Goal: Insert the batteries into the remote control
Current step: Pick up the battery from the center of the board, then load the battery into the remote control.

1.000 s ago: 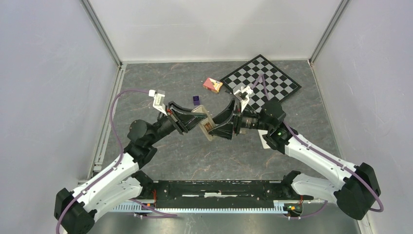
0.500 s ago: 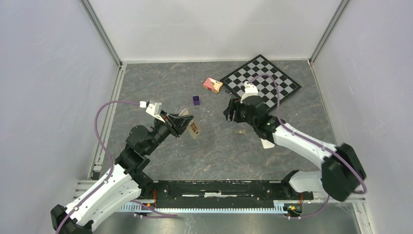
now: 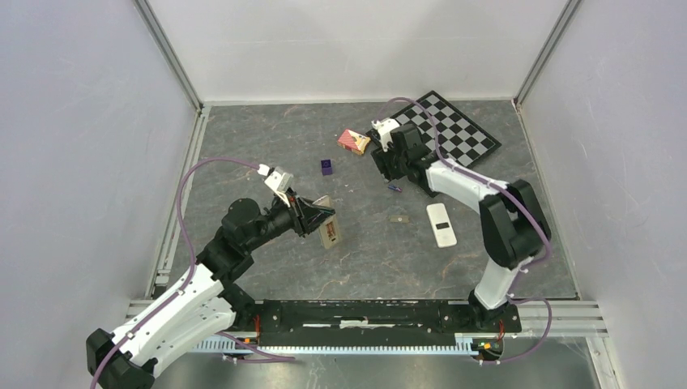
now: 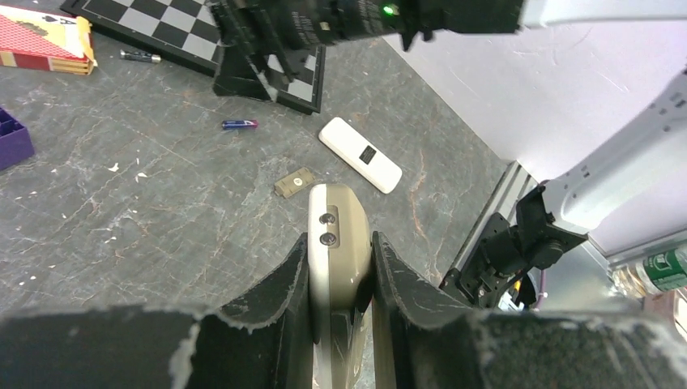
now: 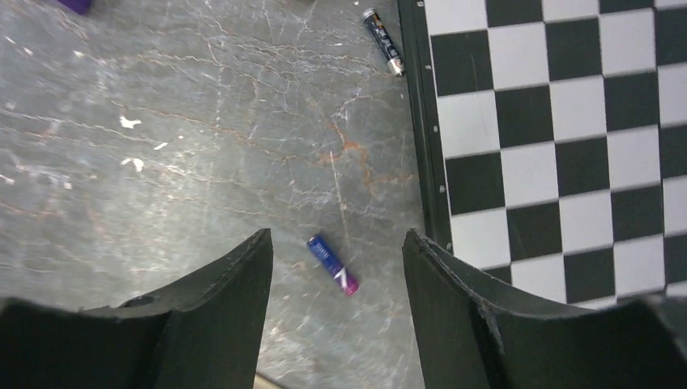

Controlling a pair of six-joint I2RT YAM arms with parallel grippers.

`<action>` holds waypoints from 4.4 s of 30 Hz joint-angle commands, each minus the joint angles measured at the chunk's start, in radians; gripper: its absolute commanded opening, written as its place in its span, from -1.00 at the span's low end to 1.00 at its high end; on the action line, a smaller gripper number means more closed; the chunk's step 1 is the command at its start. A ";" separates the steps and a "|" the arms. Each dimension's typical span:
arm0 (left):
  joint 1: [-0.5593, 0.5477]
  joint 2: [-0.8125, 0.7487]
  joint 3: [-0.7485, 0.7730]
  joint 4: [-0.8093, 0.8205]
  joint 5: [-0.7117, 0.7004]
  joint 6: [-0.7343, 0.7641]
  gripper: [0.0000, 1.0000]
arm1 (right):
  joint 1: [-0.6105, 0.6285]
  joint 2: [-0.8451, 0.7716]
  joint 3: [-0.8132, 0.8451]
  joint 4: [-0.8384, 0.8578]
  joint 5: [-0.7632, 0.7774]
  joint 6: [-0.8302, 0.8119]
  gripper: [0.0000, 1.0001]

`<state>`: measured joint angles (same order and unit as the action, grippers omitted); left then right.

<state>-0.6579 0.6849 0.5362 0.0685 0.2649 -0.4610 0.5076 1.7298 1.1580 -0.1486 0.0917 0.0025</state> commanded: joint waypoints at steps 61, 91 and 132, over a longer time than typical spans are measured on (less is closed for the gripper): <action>0.000 0.282 -0.139 0.873 0.063 -0.533 -0.96 | 0.354 -0.896 -0.733 0.895 -0.351 0.464 -1.00; 0.007 0.256 0.064 0.289 0.021 -0.725 -0.96 | 0.450 -0.784 -0.665 0.763 -0.229 0.200 -0.99; 0.008 0.227 0.091 0.164 -0.051 -0.660 -0.96 | 0.450 -0.821 -0.656 0.652 -0.173 0.310 -0.24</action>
<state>-0.6521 0.9268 0.5781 0.2146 0.2272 -1.1366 0.9592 0.9409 0.4595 0.5316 -0.0914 0.2478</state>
